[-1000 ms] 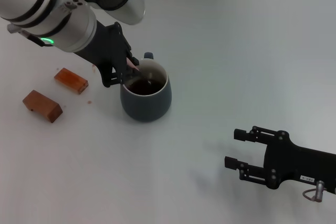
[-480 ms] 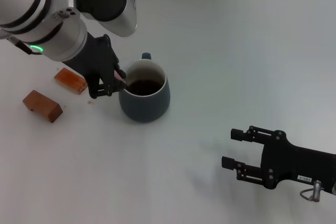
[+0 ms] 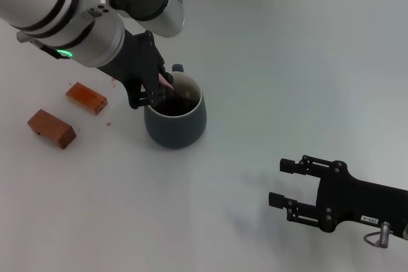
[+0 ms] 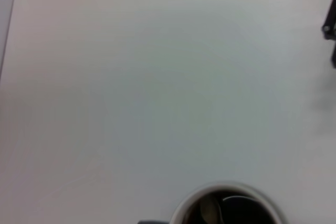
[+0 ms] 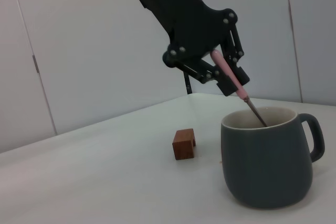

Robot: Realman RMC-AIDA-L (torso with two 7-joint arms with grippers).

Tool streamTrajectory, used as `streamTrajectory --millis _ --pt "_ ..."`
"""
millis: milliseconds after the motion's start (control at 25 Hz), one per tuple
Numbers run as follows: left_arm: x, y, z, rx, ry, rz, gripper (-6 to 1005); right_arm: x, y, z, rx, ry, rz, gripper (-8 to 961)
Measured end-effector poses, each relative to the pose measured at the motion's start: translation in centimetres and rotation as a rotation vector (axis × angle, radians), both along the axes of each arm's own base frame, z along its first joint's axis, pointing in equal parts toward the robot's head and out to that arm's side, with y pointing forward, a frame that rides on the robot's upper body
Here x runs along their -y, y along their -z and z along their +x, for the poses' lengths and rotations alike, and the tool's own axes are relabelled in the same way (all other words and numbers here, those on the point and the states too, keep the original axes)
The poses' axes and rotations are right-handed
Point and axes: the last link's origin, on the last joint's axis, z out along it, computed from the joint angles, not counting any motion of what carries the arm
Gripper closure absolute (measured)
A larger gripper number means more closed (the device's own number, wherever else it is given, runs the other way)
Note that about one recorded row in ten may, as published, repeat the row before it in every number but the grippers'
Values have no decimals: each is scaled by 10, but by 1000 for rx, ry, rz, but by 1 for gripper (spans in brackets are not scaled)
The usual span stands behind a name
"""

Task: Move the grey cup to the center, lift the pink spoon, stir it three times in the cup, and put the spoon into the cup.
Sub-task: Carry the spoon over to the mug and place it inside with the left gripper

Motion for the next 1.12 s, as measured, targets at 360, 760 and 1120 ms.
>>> streamTrajectory --millis 360,760,1120 --pt "2 -3 -9 -65 -30 -5 838 1 1 0 -3 3 -1 251" --pt "4 0 -2 -23 -14 -19 833 2 2 -1 -11 5 -7 250" --pt "-3 -1 -4 -23 -20 31 829 3 3 -1 -13 5 -9 250"
